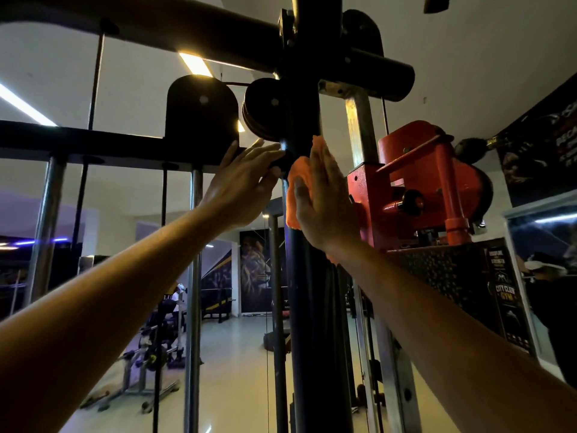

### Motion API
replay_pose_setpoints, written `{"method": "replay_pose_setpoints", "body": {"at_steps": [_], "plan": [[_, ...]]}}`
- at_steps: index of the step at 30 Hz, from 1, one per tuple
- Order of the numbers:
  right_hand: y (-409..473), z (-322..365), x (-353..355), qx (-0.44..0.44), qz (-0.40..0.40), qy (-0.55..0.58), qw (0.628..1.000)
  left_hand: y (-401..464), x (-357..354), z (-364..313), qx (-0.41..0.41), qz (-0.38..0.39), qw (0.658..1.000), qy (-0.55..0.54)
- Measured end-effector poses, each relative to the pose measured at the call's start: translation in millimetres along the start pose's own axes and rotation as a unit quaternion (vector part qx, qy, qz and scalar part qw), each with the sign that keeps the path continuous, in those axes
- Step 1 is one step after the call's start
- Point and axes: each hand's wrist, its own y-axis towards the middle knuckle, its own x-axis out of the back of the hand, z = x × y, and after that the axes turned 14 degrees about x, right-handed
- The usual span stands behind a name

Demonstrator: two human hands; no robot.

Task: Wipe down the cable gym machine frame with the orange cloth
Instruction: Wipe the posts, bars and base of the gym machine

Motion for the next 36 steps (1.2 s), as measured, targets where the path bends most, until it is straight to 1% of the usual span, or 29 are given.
{"method": "replay_pose_setpoints", "body": {"at_steps": [2, 4, 6, 7, 9, 11, 13, 15, 16, 19, 20, 23, 27, 29, 32, 34, 36], "plan": [[-19, 2, -4, 0.035, -0.011, -0.04, 0.999, -15, -1, -9, 0.002, 0.003, 0.999, -0.05], [-50, 4, -7, 0.082, -0.023, -0.052, 0.995, -32, -4, -15, -0.012, 0.005, 0.997, -0.071], [-67, 4, -8, 0.097, -0.029, -0.042, 0.994, -42, -9, -16, -0.031, -0.007, 0.996, -0.08], [-64, 3, -7, 0.095, -0.029, -0.044, 0.994, -44, -10, -15, -0.028, -0.015, 0.996, -0.088], [-39, 1, -2, 0.075, -0.017, -0.039, 0.996, -40, -14, -12, 0.014, -0.025, 0.993, -0.117], [-6, 1, 3, 0.041, -0.002, -0.017, 0.999, -32, -15, -15, 0.104, -0.005, 0.981, -0.166], [11, 1, 4, 0.021, 0.0, -0.004, 1.0, -24, -14, -22, 0.209, 0.044, 0.947, -0.241], [3, 3, -2, 0.023, -0.012, -0.016, 1.0, -17, -11, -32, 0.274, 0.094, 0.907, -0.307], [-9, 3, -4, 0.03, -0.018, -0.025, 0.999, -16, -9, -35, 0.3, 0.114, 0.884, -0.341], [-54, 6, -9, 0.063, -0.026, -0.03, 0.997, -19, -7, -35, 0.381, 0.181, 0.798, -0.431], [-63, 5, -9, 0.071, -0.027, -0.026, 0.997, -21, -8, -33, 0.39, 0.202, 0.781, -0.444], [-50, 6, -3, 0.053, -0.022, -0.013, 0.998, -22, -7, -30, 0.381, 0.23, 0.764, -0.468], [0, 9, 1, -0.012, -0.004, -0.007, 1.0, -17, -5, -36, 0.363, 0.213, 0.749, -0.513], [-3, 11, -3, -0.008, -0.022, -0.009, 1.0, -19, -9, -39, 0.362, 0.2, 0.747, -0.52], [-60, 20, -8, 0.018, -0.048, -0.003, 0.999, -31, -18, -39, 0.367, 0.201, 0.736, -0.533], [-113, 28, -8, 0.024, -0.041, 0.007, 0.999, -40, -22, -37, 0.367, 0.208, 0.733, -0.535], [-137, 30, -8, 0.022, -0.034, 0.016, 0.999, -47, -24, -36, 0.368, 0.214, 0.737, -0.525]]}}
